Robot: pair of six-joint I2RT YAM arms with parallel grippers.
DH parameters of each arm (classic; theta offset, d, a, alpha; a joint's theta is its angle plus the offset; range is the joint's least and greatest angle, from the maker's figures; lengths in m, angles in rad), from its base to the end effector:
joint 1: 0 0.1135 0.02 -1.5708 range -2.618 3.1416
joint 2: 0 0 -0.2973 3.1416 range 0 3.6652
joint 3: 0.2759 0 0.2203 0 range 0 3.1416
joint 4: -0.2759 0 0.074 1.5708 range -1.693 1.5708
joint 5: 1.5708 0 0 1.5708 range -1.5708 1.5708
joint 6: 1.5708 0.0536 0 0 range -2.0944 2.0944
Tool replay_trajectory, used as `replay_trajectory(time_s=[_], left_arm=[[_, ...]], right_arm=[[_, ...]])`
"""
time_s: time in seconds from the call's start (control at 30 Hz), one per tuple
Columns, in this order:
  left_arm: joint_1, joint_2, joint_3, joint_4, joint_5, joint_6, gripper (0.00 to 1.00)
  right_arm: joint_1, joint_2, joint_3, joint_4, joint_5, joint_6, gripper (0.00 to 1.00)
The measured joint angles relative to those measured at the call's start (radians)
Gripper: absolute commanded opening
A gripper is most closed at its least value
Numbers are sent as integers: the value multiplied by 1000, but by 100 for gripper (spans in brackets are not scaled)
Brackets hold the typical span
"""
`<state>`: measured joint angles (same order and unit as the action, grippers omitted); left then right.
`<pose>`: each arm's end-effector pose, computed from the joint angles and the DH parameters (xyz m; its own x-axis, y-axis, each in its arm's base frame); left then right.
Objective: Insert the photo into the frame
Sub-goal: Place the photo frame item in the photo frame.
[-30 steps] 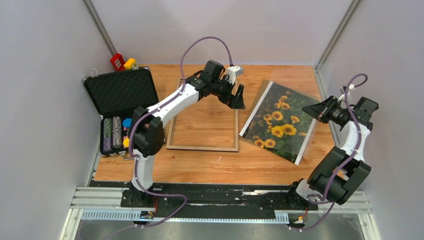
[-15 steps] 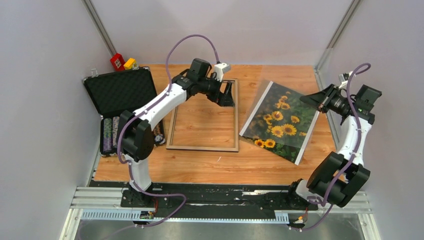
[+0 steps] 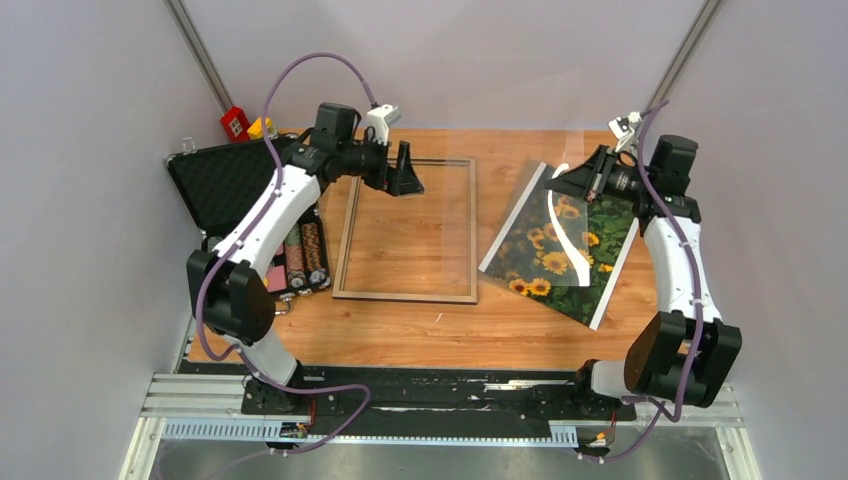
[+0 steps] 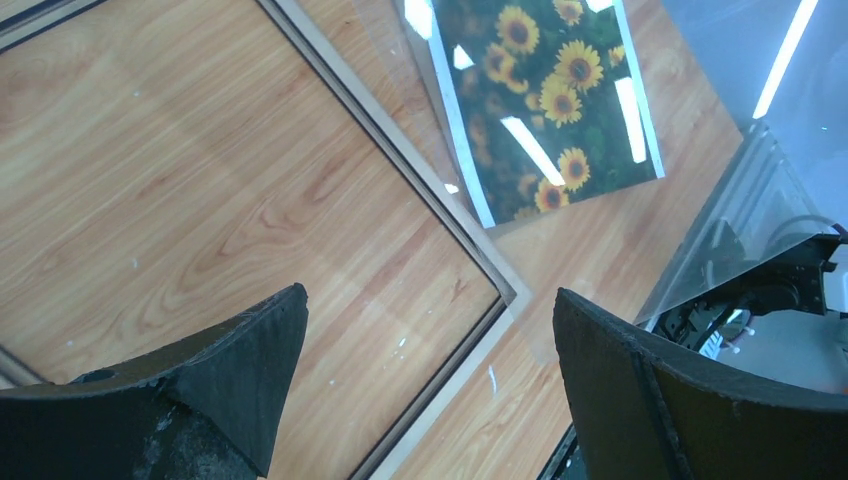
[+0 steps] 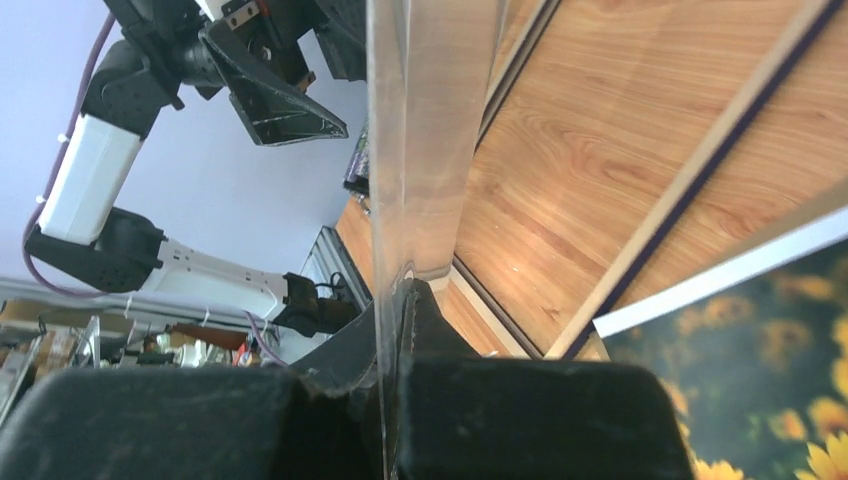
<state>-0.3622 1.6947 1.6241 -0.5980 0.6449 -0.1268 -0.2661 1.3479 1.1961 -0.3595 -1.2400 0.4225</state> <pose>0.3291 -0.1591 0.3810 -0.6666 0.1445 -0.7313 0.6451 0.6033 -0.4689 0.2570 -0.0175 0.3860 -0.7219 0.3348 -0.6057 -0.4543 0.4309 0.7797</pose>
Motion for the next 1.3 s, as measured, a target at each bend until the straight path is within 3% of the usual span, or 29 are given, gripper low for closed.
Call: replay_trajectory(time_s=[0.3, 0.53, 0.77, 1.07, 1.3], left_arm=[[120, -71, -81, 16, 83, -25, 100], [167, -71, -187, 147, 208, -112, 100], [174, -73, -264, 272, 241, -171, 100], [189, -77, -365, 545, 351, -332, 96], [189, -87, -470, 792, 425, -509, 83]], right_arm=[[165, 103, 24, 246, -3, 130, 0], [240, 174, 61, 430, -6, 262, 0], [278, 201, 62, 570, -7, 380, 0], [298, 201, 42, 722, -6, 494, 0], [298, 201, -23, 794, 13, 538, 0]])
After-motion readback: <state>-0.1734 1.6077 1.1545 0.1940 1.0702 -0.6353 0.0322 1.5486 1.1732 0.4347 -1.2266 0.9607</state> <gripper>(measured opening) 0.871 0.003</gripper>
